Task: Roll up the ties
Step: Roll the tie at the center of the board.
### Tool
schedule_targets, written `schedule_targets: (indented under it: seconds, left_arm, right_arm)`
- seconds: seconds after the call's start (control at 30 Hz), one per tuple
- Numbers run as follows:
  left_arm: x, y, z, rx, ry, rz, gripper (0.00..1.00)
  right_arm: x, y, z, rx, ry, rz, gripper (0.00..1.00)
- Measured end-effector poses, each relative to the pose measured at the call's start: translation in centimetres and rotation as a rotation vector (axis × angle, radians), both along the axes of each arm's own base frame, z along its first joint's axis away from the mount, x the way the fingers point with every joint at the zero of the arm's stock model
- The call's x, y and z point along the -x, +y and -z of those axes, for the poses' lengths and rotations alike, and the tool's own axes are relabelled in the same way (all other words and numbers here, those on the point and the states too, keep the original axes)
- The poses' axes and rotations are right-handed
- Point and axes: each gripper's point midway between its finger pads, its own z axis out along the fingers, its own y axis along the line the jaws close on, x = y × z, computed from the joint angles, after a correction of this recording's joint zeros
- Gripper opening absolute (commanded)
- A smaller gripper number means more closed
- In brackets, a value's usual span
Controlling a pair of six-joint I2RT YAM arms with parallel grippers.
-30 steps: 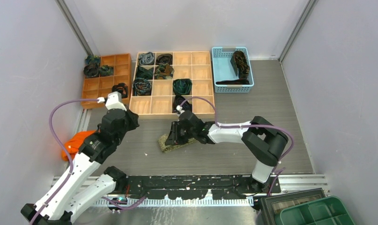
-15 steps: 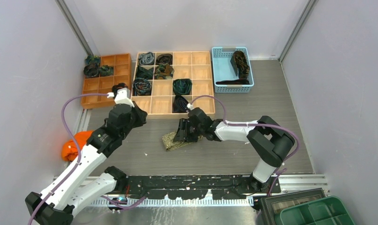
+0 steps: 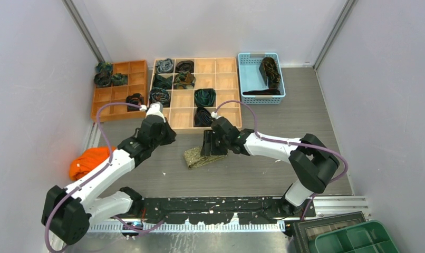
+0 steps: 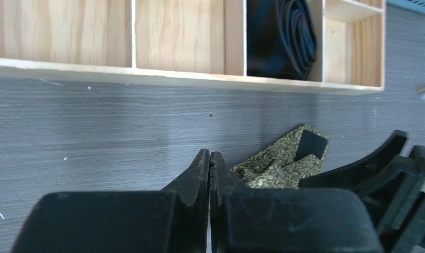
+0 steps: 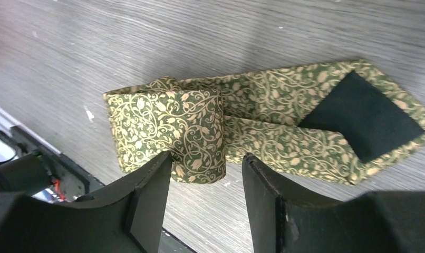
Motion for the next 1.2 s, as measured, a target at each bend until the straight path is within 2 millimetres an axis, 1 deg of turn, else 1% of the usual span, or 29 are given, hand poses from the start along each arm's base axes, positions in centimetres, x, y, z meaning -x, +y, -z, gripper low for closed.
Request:
schedule_targets:
  seconds: [0.13, 0.2, 0.3, 0.37, 0.43, 0.57, 0.67, 0.73, 0.87, 0.97, 1.07, 1.13, 1.2]
  left_arm:
    - [0.1, -0.4, 2.0, -0.003, 0.045, 0.007, 0.00]
    - [0.2, -0.4, 2.4, -0.001, 0.052, 0.008, 0.00]
    - [0.1, -0.4, 2.4, 0.001, 0.048, 0.008, 0.00]
    - [0.2, -0.4, 2.1, 0.005, 0.040, 0.007, 0.00]
    - [0.2, -0.3, 1.6, 0.012, 0.023, 0.004, 0.00]
    - [0.6, 0.4, 0.2, 0.022, -0.012, -0.018, 0.00]
    - [1.3, 1.5, -1.2, 0.030, -0.043, -0.049, 0.00]
    - [2.0, 2.4, -2.2, 0.036, -0.069, -0.079, 0.00]
    - [3.8, 5.3, -3.9, 0.018, -0.116, -0.162, 0.00]
    - [5.1, 7.5, -5.5, 0.008, -0.156, -0.227, 0.00]
    - [6.3, 9.3, -7.4, 0.018, -0.205, -0.281, 0.00]
    - [7.0, 10.3, -8.7, 0.030, -0.243, -0.311, 0.00]
    - [7.5, 11.2, -9.8, 0.033, -0.269, -0.337, 0.00]
  right_arm:
    - [-0.3, -1.1, 0.7, 0.076, -0.010, 0.009, 0.56]
    - [-0.4, -1.5, 1.3, 0.112, -0.007, 0.012, 0.56]
    - [-0.7, -2.3, 2.6, 0.180, -0.005, 0.021, 0.56]
    - [-0.8, -2.8, 3.0, 0.211, -0.007, 0.027, 0.55]
    - [-1.0, -3.1, 2.9, 0.229, -0.016, 0.033, 0.55]
    - [-1.5, -3.2, 2.3, 0.271, -0.053, 0.032, 0.55]
    - [-1.7, -3.0, 1.5, 0.300, -0.085, 0.024, 0.55]
    - [-1.5, -2.4, 0.6, 0.316, -0.118, 0.008, 0.56]
    - [-0.2, -0.6, -2.1, 0.328, -0.194, -0.038, 0.58]
    - [1.2, 1.4, -4.6, 0.327, -0.261, -0.088, 0.60]
    - [2.2, 3.7, -7.0, 0.337, -0.329, -0.133, 0.62]
    - [2.5, 5.2, -7.6, 0.362, -0.364, -0.160, 0.63]
    - [2.7, 6.8, -7.0, 0.412, -0.389, -0.191, 0.66]
